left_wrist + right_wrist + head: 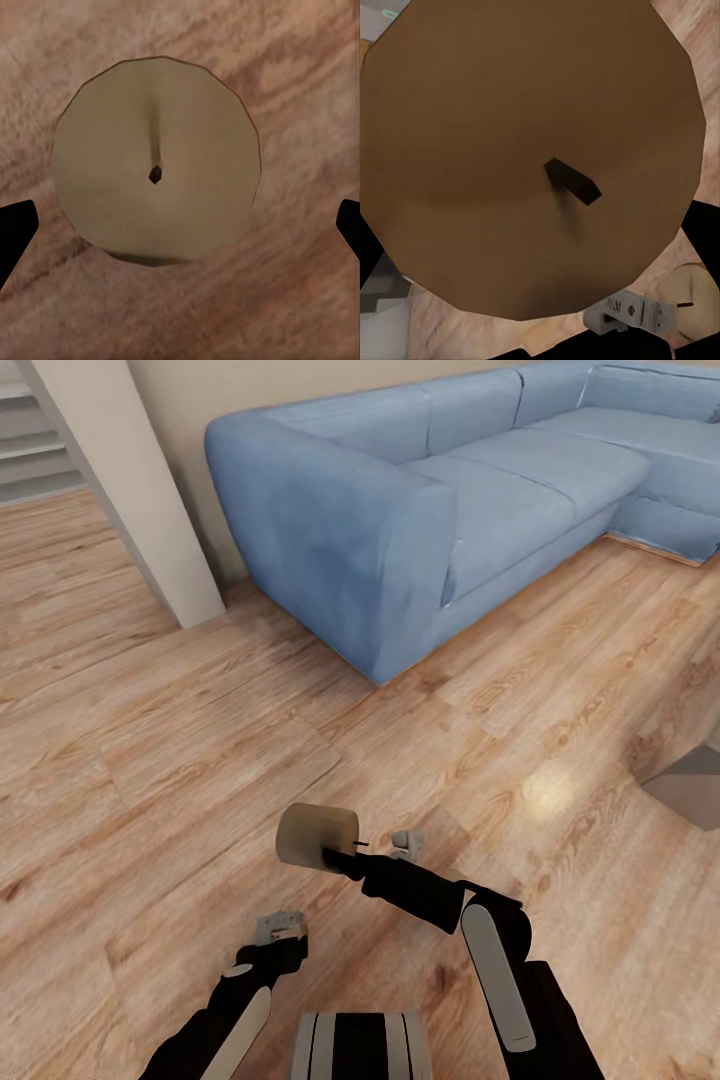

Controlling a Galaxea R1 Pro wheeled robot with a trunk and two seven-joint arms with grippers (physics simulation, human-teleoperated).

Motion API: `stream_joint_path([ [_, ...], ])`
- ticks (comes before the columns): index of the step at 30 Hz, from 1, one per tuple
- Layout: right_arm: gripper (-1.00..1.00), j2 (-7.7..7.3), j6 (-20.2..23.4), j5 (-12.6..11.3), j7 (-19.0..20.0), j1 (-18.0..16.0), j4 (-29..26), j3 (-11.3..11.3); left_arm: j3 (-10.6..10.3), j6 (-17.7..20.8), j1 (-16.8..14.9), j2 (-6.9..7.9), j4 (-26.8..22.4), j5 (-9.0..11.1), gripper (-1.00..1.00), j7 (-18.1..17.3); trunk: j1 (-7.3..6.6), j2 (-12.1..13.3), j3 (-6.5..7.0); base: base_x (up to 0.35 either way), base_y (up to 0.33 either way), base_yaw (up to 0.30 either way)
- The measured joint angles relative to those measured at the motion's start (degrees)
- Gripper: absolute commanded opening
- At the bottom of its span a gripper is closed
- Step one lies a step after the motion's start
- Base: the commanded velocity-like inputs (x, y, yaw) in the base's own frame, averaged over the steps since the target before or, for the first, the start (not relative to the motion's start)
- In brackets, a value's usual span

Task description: Place each of the two pumpkins and all three candles from the living room inside a cabinet in the living room (use any cabinet), then make sure every cabinet is closed, and position the cauldron so it is next to a table in the living room.

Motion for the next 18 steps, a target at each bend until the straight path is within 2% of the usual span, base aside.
stream_joint_path([
  [4,-1.00,0.00,0.0,0.0,0.0,0.0,0.0,0.0,0.0,0.0,0.0,0.00,0.0,0.0,1.00,0.0,0.00,0.0,0.00,0.000,0.000,0.000],
  [9,-1.00,0.00,-0.1,0.2,-0.1,0.0,0.0,0.1,0.0,-0.1,0.0,0.00,0.0,0.0,1.00,0.0,0.13,-0.1,-1.10,0.000,0.000,0.000],
  [16,-1.00,0.00,-0.1,0.1,-0.1,0.0,0.0,0.2,0.3,-0.1,0.0,0.12,0.1,-0.1,1.00,0.0,0.13,-0.1,-1.11,0.000,0.000,0.000],
  [18,-1.00,0.00,-0.2,0.3,-0.1,0.0,0.0,0.2,0.4,-0.1,0.0,0.18,0.1,-0.1,1.00,0.0,0.18,-0.1,-1.54,0.000,0.000,0.000],
])
